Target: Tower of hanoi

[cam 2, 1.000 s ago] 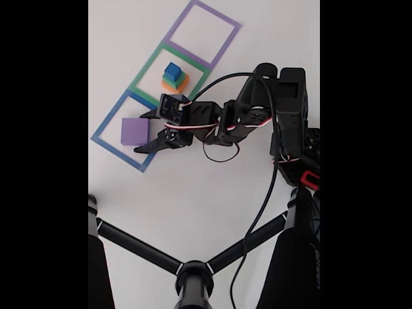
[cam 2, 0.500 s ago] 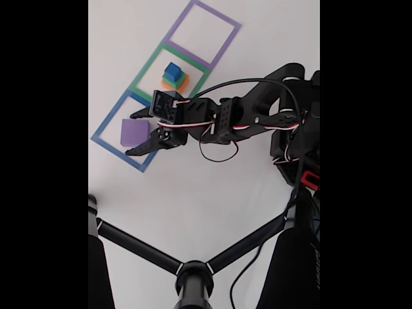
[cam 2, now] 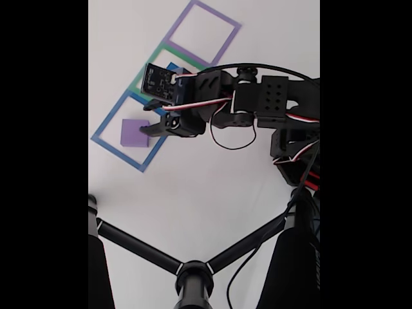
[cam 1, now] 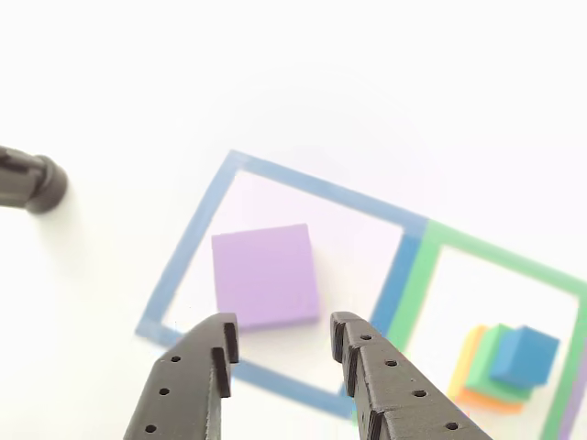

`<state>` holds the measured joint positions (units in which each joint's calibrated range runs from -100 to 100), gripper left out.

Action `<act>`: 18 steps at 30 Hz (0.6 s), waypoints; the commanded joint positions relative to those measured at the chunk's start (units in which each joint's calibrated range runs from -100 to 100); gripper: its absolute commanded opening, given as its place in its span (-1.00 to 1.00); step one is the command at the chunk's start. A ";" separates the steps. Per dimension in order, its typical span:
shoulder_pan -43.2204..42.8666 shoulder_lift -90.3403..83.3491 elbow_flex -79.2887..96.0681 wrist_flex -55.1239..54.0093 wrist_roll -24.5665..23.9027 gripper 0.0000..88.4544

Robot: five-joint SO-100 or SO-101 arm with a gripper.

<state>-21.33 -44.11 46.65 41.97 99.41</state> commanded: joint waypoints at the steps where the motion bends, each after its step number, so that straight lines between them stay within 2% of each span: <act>1: 2.92 -4.37 -17.10 22.24 0.59 -0.92; 4: 6.08 -4.05 -27.47 33.33 0.59 -0.92; 9: 11.45 -3.89 -37.83 43.69 0.59 -0.93; 18: 18.64 -4.29 -46.10 51.22 0.59 -0.92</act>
<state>-5.36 -46.48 4.35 91.89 99.41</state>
